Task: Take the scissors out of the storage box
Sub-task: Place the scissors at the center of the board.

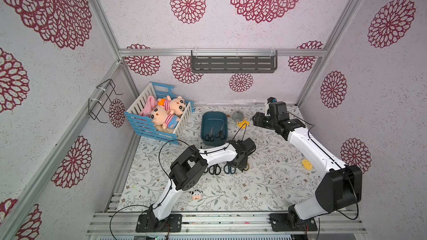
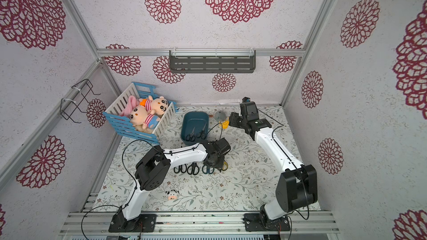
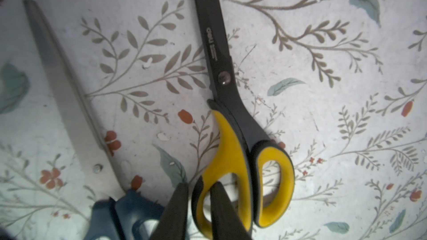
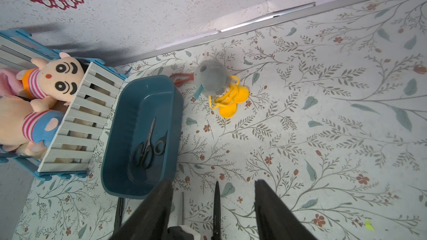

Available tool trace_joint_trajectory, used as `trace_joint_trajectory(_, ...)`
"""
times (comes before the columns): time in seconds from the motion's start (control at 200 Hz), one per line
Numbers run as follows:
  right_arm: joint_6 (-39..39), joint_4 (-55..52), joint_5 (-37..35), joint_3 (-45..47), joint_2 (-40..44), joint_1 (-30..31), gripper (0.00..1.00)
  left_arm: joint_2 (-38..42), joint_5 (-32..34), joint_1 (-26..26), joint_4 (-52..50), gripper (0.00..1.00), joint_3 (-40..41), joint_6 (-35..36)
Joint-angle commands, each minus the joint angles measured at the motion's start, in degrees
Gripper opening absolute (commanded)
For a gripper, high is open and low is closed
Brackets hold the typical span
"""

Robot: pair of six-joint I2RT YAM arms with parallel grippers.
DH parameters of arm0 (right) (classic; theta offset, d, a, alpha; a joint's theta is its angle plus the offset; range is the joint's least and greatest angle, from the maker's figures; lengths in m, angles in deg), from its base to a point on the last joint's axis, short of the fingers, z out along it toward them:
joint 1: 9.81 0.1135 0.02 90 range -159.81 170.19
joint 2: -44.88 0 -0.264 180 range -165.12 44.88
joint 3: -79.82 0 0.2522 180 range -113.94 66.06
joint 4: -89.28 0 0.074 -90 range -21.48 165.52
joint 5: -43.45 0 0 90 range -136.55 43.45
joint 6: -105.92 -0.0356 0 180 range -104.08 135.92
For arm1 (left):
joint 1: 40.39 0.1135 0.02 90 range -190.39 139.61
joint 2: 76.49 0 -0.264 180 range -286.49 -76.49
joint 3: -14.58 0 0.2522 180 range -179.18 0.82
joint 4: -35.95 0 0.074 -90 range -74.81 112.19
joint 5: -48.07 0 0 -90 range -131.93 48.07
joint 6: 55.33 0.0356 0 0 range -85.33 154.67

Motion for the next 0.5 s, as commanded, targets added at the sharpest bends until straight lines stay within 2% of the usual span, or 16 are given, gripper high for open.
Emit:
trace_joint_trajectory(0.0,-0.3,1.9,0.6,-2.6,-0.3,0.2,0.62,0.4,1.4,-0.5,-2.0,0.19,-0.5,0.9)
trace_joint_trajectory(0.18,-0.1,1.6,0.5,-3.3,-1.0,0.2,0.62,1.7,2.0,-0.5,-2.4,0.19,-1.5,1.0)
trace_joint_trajectory(0.35,0.0,1.5,0.6,-3.8,-1.5,0.2,0.62,6.5,4.2,-0.2,-2.6,0.21,-3.2,1.6)
trace_joint_trajectory(0.495,0.2,1.4,0.7,-4.1,-1.8,0.2,0.62,10.0,3.4,1.7,-1.9,0.23,-3.9,1.9)
